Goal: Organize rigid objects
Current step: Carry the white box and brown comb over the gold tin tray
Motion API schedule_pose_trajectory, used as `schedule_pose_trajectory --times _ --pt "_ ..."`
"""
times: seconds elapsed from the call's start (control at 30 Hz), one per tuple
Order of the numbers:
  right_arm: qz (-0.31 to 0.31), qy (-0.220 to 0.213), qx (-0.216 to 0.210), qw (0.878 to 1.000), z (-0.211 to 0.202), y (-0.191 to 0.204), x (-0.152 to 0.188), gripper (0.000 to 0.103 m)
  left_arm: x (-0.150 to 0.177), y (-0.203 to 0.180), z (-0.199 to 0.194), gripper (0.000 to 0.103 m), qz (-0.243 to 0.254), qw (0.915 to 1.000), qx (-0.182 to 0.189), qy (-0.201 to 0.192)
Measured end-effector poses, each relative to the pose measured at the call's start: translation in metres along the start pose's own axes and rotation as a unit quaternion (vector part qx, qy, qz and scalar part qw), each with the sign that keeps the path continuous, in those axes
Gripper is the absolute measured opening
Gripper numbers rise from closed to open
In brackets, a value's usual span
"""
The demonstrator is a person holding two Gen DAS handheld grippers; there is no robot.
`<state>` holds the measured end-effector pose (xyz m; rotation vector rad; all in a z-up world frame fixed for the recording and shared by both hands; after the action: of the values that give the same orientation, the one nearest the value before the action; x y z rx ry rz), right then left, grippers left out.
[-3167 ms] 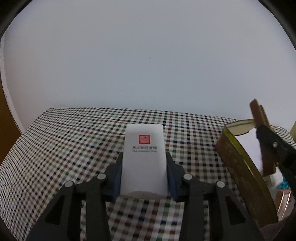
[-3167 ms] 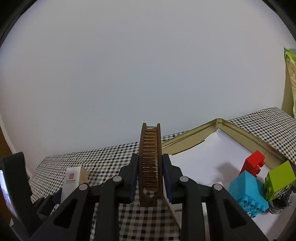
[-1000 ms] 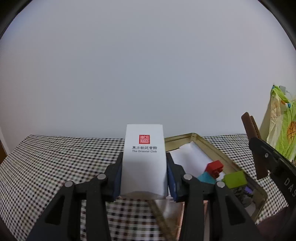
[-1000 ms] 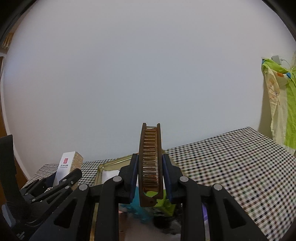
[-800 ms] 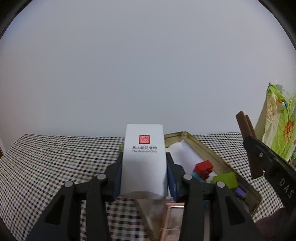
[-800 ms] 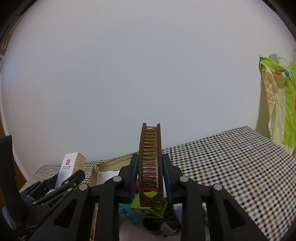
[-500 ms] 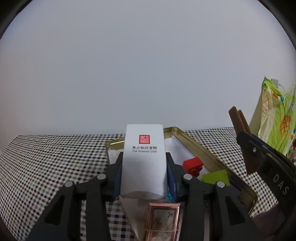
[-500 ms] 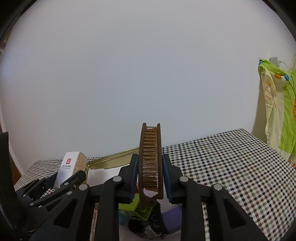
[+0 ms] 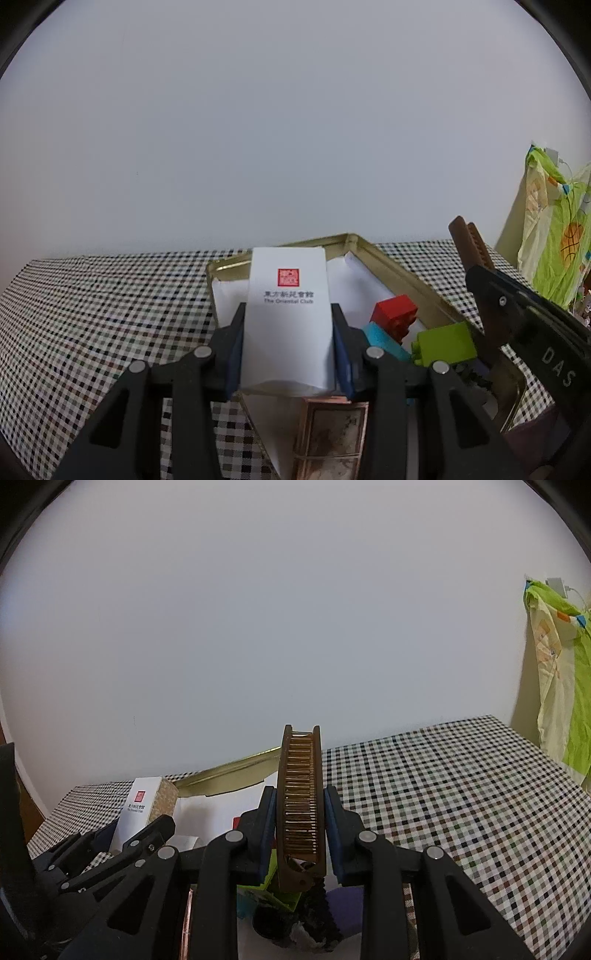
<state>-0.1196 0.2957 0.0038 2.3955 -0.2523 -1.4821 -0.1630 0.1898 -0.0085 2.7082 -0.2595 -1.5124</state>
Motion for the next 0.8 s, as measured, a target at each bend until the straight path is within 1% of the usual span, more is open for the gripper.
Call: schedule_pose_trajectory --times 0.07,0.13,0.37,0.53,0.67,0.7,0.8 --pt "0.001 0.007 -0.003 1.000 0.000 0.004 0.000 0.028 0.007 0.004 0.006 0.040 -0.005 0.9999 0.010 0.010" --pt "-0.002 0.013 -0.004 1.000 0.002 0.007 0.003 0.028 0.009 -0.001 0.008 0.040 -0.005 0.9996 0.019 0.018" --pt "-0.004 0.031 -0.006 0.999 0.006 0.014 0.009 0.028 0.012 -0.001 0.013 0.040 0.006 0.9994 0.016 0.029" --pt "-0.001 0.065 -0.024 0.998 0.022 0.017 0.020 0.028 0.023 0.001 0.020 0.040 0.012 0.9985 0.011 0.052" --pt "-0.008 0.066 -0.025 0.997 0.027 0.018 0.020 0.028 0.027 0.006 0.027 0.040 0.020 0.9985 0.007 0.051" --pt "-0.008 0.067 -0.027 0.997 0.025 0.021 0.022 0.028 0.024 -0.002 0.017 0.040 0.024 0.9985 0.006 0.049" --pt "-0.008 0.067 -0.028 0.997 0.031 0.018 0.021 0.028 0.023 -0.003 0.016 0.040 0.034 0.9984 0.002 0.046"
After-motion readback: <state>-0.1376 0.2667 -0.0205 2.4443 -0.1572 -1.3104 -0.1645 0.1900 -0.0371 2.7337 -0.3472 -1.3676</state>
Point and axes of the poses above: each gripper's, at about its wrist camera, not at the fingertips, and z roughly the way its jaws point, y to its left, x to its underside, the point moved 8 cm from there along z, roughly the way its jaws point, and after that the axes turned 10 degrees about z, right-handed, at the moved point
